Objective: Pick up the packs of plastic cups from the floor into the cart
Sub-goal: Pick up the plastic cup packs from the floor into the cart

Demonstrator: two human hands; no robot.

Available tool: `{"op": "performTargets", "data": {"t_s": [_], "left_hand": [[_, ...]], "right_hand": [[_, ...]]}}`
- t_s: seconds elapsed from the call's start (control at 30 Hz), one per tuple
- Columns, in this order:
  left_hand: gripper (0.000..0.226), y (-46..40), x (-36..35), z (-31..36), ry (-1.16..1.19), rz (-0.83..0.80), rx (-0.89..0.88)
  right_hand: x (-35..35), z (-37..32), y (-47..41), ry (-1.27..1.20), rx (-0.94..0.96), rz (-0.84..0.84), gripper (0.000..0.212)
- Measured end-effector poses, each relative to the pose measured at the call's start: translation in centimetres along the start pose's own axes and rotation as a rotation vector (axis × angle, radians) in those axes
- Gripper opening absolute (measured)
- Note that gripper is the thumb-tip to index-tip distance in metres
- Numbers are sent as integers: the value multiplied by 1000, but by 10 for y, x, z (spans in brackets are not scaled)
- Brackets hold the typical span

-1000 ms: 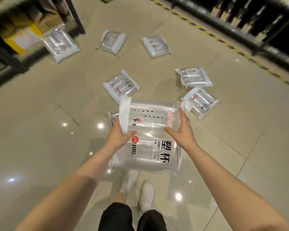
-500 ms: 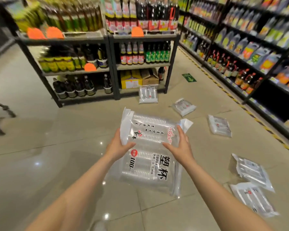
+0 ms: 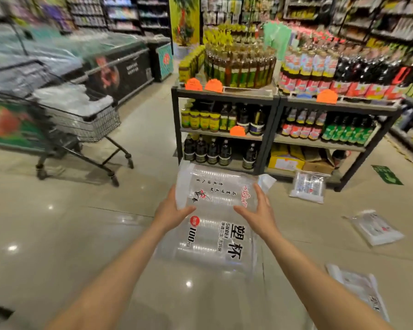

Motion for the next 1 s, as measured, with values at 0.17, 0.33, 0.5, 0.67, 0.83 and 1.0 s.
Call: {"op": "performTargets", "data": {"t_s": [0.17,0.33,0.5,0.67,0.83,1.0], "left_hand": [[110,-59,70,-43,-22,130,99],[113,-127,122,-66,-38,232,123],[111,-197,170,-65,-10,325,190],[108,-265,214,-66,3,407,225],[107,-324,249,-89,-7,431,306],[106,-389,294,-137,20,443,366]], "right_hand": [[-83,-43,-81,-38,95,-99,91],[-149,-70,-168,-53,200,-182,91],[-205,-98,-270,-87,273,-281,93],[-257,-128,-366,-102,357,-353,94],[-320,-150,-432,-104,395,-439,95],[-396,-176,-488,-107,424,-479,96]]}}
Point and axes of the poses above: each hand's wrist, its own y-axis away from the middle knuckle, its own x-axis out of the back of the hand, z = x × y, the point moved 8 cm from there along -y, towards the middle knuckle, and after that the axes turned 12 degrees about x, right-handed, at the moved point
